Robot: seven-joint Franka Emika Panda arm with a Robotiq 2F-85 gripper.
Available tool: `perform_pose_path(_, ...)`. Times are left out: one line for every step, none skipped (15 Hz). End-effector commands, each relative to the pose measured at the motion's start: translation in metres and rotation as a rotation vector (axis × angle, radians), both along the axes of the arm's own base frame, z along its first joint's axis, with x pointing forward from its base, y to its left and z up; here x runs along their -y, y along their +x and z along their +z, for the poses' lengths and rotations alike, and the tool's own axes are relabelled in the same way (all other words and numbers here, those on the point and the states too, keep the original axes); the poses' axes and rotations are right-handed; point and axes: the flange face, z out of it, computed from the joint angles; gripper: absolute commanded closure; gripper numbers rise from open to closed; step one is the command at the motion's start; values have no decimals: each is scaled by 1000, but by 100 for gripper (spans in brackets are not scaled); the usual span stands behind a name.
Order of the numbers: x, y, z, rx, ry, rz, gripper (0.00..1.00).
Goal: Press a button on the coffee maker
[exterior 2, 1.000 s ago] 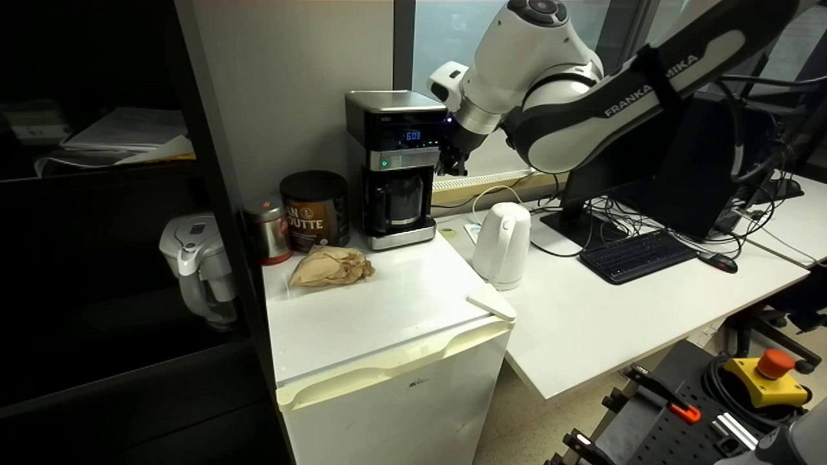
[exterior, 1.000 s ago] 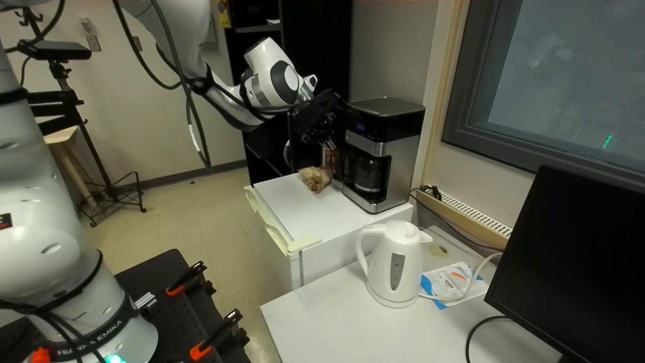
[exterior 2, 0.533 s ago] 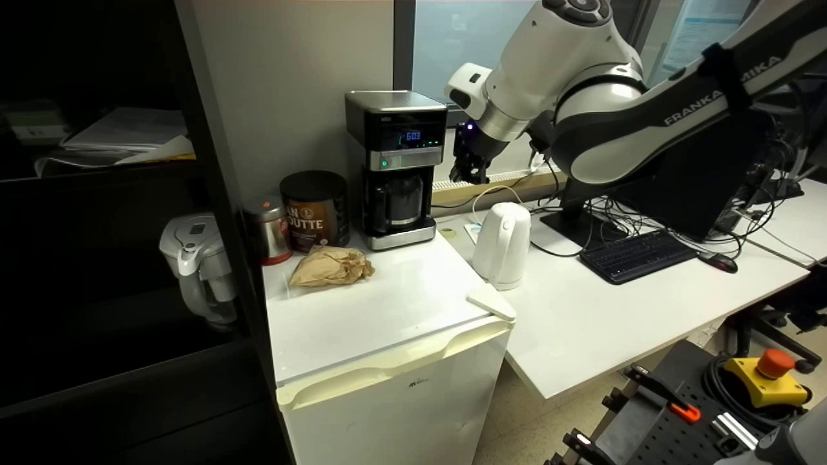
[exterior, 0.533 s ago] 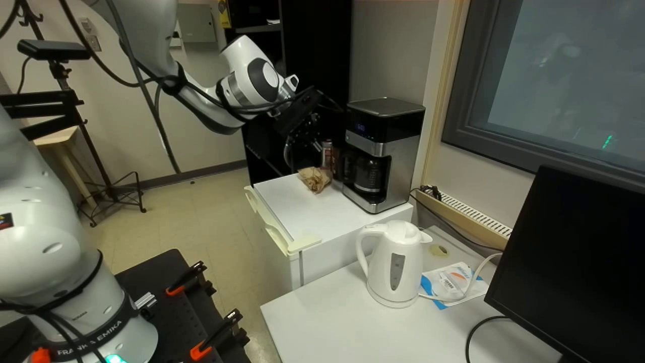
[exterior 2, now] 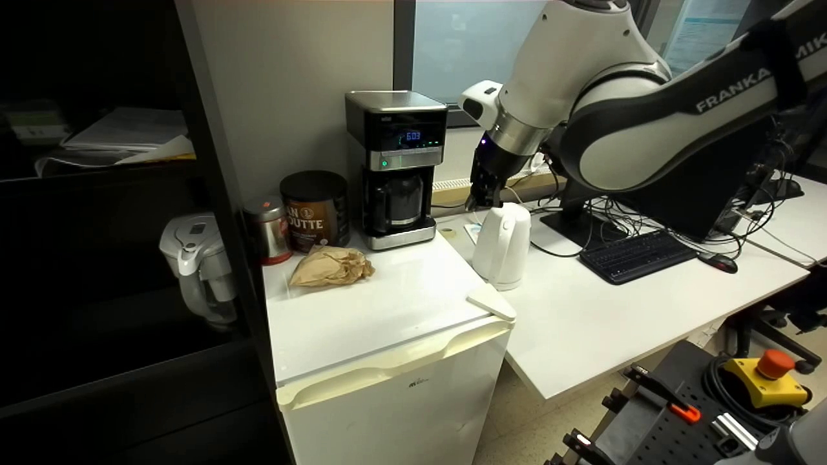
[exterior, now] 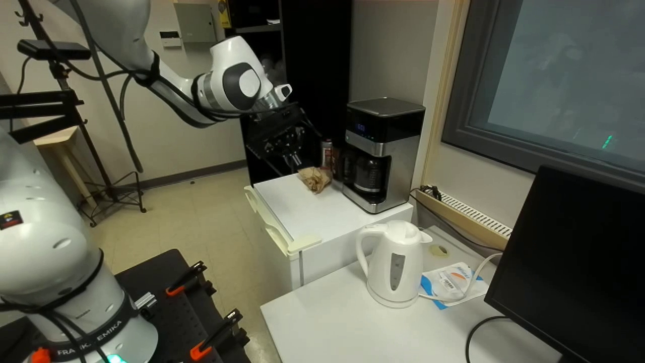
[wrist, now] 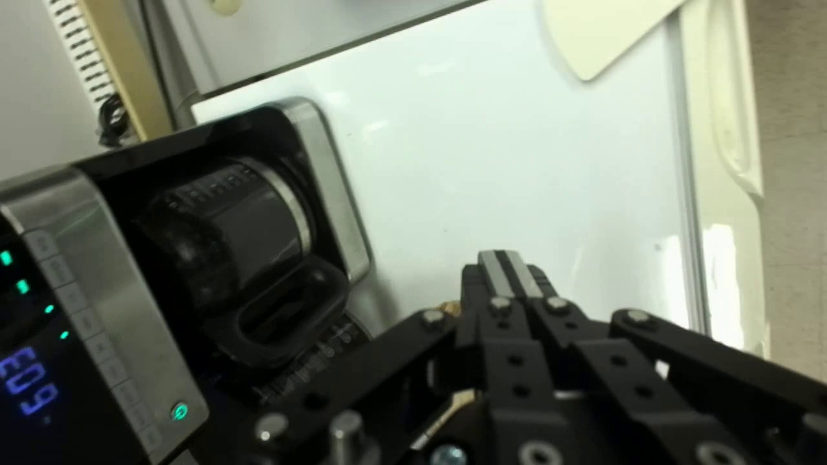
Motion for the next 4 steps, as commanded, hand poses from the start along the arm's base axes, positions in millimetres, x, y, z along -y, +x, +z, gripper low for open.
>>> perform_pose_path(-8,-17,16,-118,91,-148,100)
perform_pose_path(-8,-20,20,-156,111,-193,100)
perform_pose_path(-8,-23,25,-189,126,-241,100)
perform_pose_path(-7,-26,29,-234,138,-282,100)
